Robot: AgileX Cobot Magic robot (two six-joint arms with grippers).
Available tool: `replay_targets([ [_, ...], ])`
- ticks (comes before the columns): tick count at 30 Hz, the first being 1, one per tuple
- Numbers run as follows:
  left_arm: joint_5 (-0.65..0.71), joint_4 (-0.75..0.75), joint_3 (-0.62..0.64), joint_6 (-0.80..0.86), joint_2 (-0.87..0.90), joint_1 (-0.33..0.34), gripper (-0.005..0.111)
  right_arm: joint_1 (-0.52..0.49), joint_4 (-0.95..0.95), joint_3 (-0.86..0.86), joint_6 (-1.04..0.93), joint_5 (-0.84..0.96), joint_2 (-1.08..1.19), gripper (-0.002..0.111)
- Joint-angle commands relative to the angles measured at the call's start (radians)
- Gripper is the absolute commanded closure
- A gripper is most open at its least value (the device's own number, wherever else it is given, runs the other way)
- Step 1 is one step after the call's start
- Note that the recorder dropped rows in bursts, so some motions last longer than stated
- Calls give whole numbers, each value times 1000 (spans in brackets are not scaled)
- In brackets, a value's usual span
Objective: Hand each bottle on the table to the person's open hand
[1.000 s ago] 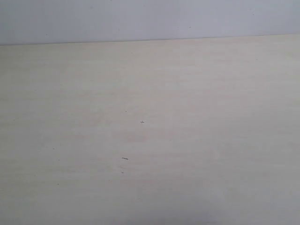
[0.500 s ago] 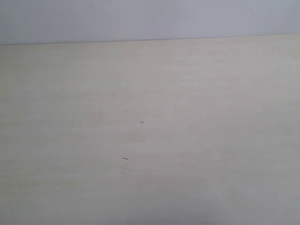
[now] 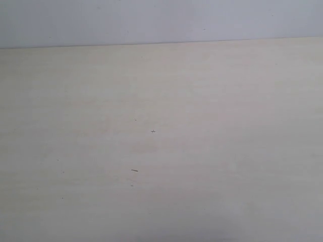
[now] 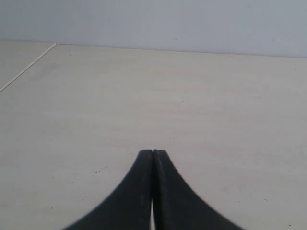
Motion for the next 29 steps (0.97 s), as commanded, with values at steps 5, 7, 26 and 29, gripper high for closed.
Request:
replay_targets([
  [5, -4, 6, -2, -9, -4, -1, 107, -48, -2, 5, -2, -7, -7, 108],
  [7, -4, 6, -2, -9, -4, -1, 107, -48, -2, 5, -2, -7, -7, 108],
  [26, -4, 6, -2, -9, -4, -1, 107, -98, -2, 5, -2, -7, -7, 108],
  [29, -4, 6, -2, -9, -4, -1, 107, -98, -2, 5, -2, -7, -7, 108],
])
